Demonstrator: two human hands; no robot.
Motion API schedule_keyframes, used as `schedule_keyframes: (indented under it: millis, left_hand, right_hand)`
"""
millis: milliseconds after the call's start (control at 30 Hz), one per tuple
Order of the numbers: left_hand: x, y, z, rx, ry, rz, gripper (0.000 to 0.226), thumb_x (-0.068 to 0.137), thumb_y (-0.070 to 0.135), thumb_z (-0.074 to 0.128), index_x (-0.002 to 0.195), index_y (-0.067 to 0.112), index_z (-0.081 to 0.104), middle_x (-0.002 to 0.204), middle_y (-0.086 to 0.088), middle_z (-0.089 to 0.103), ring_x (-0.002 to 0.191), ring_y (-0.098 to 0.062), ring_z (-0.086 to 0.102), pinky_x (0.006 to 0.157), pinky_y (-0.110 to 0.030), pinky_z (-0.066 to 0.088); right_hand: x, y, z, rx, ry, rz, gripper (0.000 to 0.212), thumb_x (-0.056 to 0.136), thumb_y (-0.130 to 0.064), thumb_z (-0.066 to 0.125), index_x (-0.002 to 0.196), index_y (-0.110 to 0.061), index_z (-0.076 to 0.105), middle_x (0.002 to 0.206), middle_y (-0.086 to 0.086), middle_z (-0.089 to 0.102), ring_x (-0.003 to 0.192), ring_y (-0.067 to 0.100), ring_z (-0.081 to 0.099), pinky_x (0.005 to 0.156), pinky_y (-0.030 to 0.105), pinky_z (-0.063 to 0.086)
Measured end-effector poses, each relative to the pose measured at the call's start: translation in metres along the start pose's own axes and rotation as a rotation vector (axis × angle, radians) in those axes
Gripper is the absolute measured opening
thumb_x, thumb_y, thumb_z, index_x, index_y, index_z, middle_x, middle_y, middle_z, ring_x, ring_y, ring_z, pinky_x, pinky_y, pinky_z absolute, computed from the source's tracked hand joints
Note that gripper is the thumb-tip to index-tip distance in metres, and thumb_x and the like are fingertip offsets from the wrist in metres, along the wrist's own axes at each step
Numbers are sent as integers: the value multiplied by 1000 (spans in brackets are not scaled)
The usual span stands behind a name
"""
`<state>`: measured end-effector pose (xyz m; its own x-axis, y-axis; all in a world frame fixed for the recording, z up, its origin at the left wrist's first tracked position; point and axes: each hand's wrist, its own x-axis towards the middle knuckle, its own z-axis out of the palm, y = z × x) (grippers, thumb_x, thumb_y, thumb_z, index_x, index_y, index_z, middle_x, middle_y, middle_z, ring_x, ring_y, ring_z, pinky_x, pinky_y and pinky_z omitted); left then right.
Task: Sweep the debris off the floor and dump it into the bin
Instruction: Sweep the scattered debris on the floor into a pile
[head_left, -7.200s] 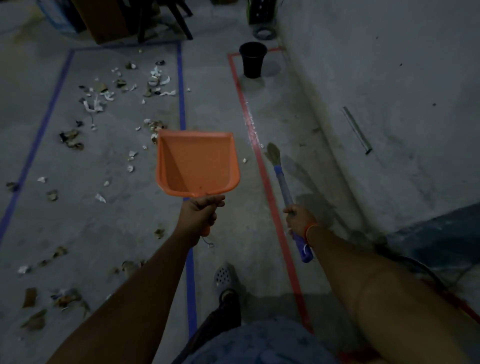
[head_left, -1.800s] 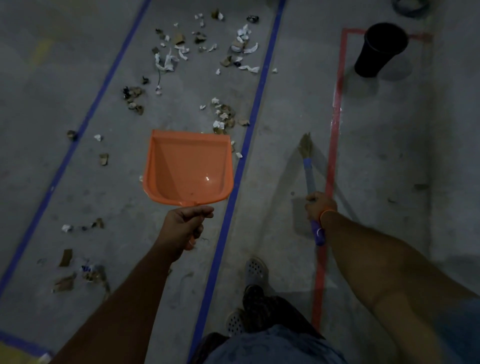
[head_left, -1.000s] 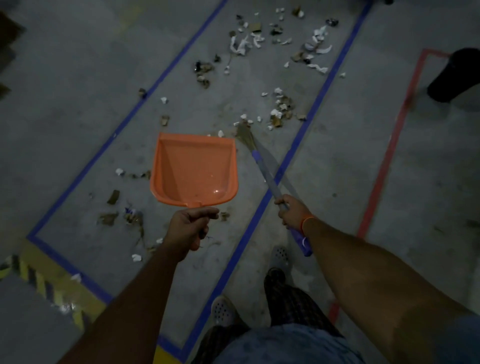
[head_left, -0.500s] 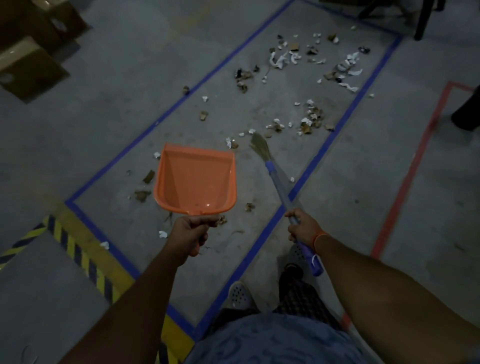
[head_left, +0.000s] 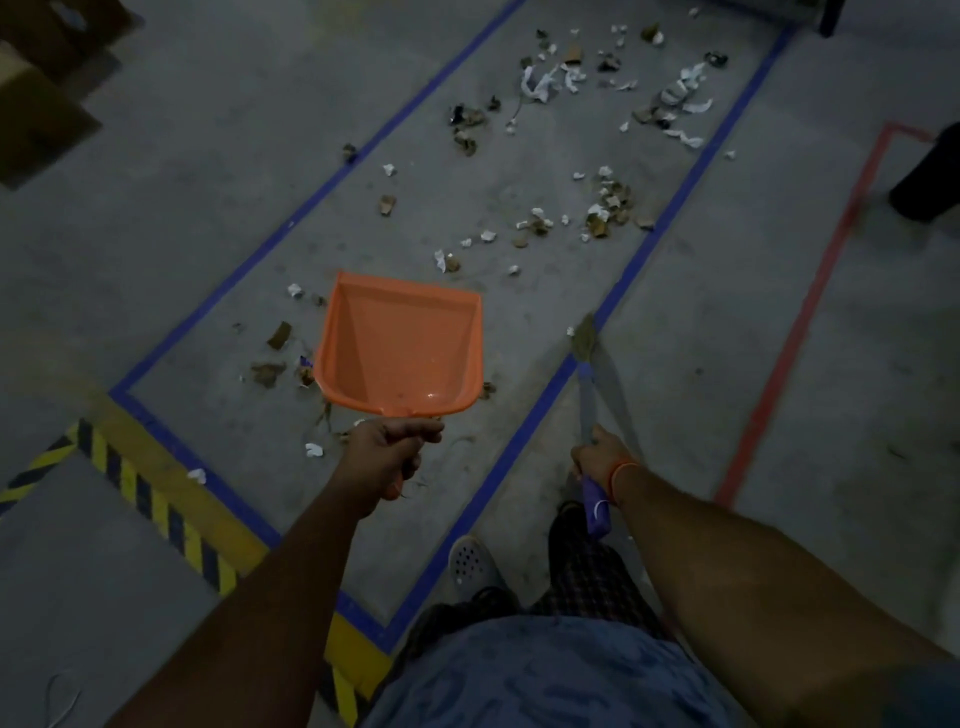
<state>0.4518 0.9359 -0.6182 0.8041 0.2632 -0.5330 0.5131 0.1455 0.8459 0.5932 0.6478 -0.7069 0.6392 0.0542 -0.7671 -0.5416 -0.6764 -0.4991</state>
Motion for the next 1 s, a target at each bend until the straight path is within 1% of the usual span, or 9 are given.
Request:
schedule_keyframes:
  millis: [100, 167, 333, 433, 533, 633, 833, 900, 1000]
  left_hand:
    - [17, 11, 17, 18, -18, 7, 32, 98, -6, 50, 109, 9, 76, 102, -14, 74, 57, -12, 53, 45, -24, 37]
    - [31, 21, 29, 30, -25, 9, 33, 98, -6, 50, 108, 10, 76, 102, -13, 74, 58, -13, 53, 48, -25, 38]
    - [69, 58, 74, 39, -32, -10, 34, 97, -10, 48, 101, 9, 75, 83, -6, 75, 51, -8, 50, 46, -21, 40]
    - [100, 83, 105, 44, -45, 14, 38, 96, -12, 48, 100, 11, 77, 92, -12, 75, 52, -11, 49, 47, -21, 42]
    - [132, 110, 140, 76, -53, 24, 36, 96, -10, 48, 103, 10, 77, 97, -12, 75, 53, -14, 49, 41, -22, 38]
    - [158, 134, 174, 82, -82, 43, 34, 97, -8, 48, 104, 10, 77, 96, -10, 75, 52, -13, 48, 42, -21, 34]
    - [190, 166, 222, 125, -143, 53, 34, 97, -8, 49, 105, 10, 76, 98, -10, 75, 53, -11, 50, 38, -20, 33]
    - [199, 170, 230, 135, -149, 50, 34, 97, -8, 48, 105, 9, 76, 98, -10, 76, 53, -11, 50, 41, -21, 34]
    - [210, 171, 232, 116, -142, 64, 34, 96, -9, 48, 106, 7, 76, 99, -13, 75, 54, -13, 50, 49, -26, 36]
  right_hand:
    - [9, -6, -9, -52, -66, -13, 34, 85, 1, 54, 119, 2, 54, 65, 11, 57, 47, 19, 55, 37, 16, 41]
    - [18, -16, -19, -25, -116, -45, 39, 86, 3, 52, 125, -2, 53, 68, 9, 56, 49, 17, 54, 36, 16, 41]
    - [50, -28, -65, 75, -105, -135, 53, 91, -3, 53, 142, -9, 40, 72, 10, 59, 49, 18, 56, 45, 26, 49]
    - [70, -27, -110, 103, -69, -136, 53, 94, -9, 56, 144, -8, 36, 80, 15, 61, 55, 22, 57, 49, 29, 48]
    - [93, -25, -158, 102, -61, -136, 34, 94, -6, 54, 126, -5, 47, 72, 14, 59, 52, 23, 58, 49, 31, 51]
    - [117, -25, -200, 141, -46, -100, 19, 90, 1, 50, 108, -7, 50, 77, 14, 57, 55, 26, 65, 54, 33, 52]
    - [153, -39, -252, 363, -39, 54, 23, 94, 3, 50, 115, -4, 46, 101, 19, 58, 79, 32, 67, 63, 39, 57]
    - [164, -41, -262, 354, -63, 125, 18, 92, 5, 50, 110, 3, 48, 96, 21, 59, 74, 30, 67, 64, 41, 60]
    - [179, -46, -264, 235, -57, 172, 11, 87, 11, 49, 97, 9, 52, 78, 22, 61, 47, 23, 64, 46, 30, 53]
